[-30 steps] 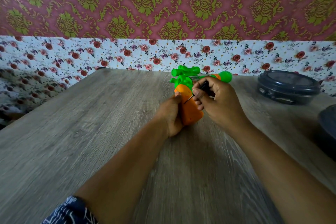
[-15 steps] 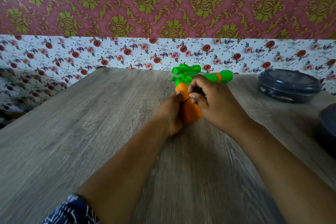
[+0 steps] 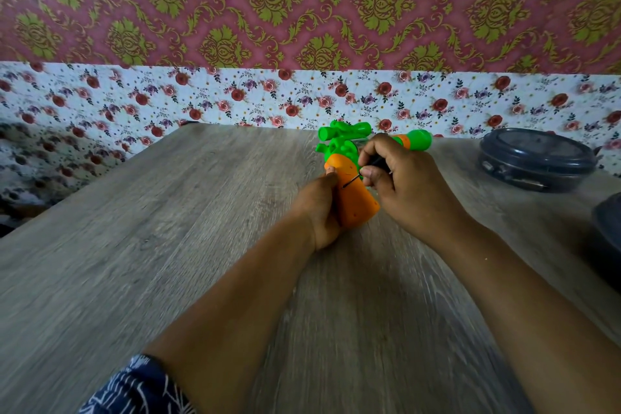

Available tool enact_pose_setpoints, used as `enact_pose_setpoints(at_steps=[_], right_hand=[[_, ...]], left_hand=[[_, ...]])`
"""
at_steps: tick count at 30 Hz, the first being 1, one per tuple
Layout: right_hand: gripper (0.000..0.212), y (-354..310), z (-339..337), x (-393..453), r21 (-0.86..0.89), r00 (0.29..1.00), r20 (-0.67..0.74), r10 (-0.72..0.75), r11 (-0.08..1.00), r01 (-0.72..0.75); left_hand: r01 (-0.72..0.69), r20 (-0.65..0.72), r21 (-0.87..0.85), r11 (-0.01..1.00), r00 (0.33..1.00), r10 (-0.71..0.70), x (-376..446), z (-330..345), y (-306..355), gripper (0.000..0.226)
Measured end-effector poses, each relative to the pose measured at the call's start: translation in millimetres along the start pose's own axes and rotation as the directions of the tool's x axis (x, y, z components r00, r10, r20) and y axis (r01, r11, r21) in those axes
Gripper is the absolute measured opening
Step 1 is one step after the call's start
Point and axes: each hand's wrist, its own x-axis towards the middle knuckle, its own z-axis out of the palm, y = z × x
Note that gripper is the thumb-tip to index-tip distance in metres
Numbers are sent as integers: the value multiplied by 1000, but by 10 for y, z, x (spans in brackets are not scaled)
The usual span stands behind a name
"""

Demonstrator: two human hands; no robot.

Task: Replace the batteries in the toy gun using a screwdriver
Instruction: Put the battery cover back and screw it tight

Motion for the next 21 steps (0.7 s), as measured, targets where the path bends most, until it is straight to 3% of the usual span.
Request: enact_pose_setpoints(at_steps=[6,9,17,21], right_hand=[[6,-6,-1,-1,-17,1000,8,-2,1000,2],[4,-2,-15,-5,-35,999,31,-30,999,31],[38,-21,-72,14,-194,997,22,-72,978,75],[45,-51,-90,15,-328,998,24,-57,943,62]], left_hand=[[-5,12,-11,1000,1000,5,-5,6,0,26],[-1,-4,-5,1000,1000,1,-4,2,-5,35],[17,-38,35,999,999,-16,-59,19,3,44],[-12,-34,61,998,999,14,-92,45,-14,44]])
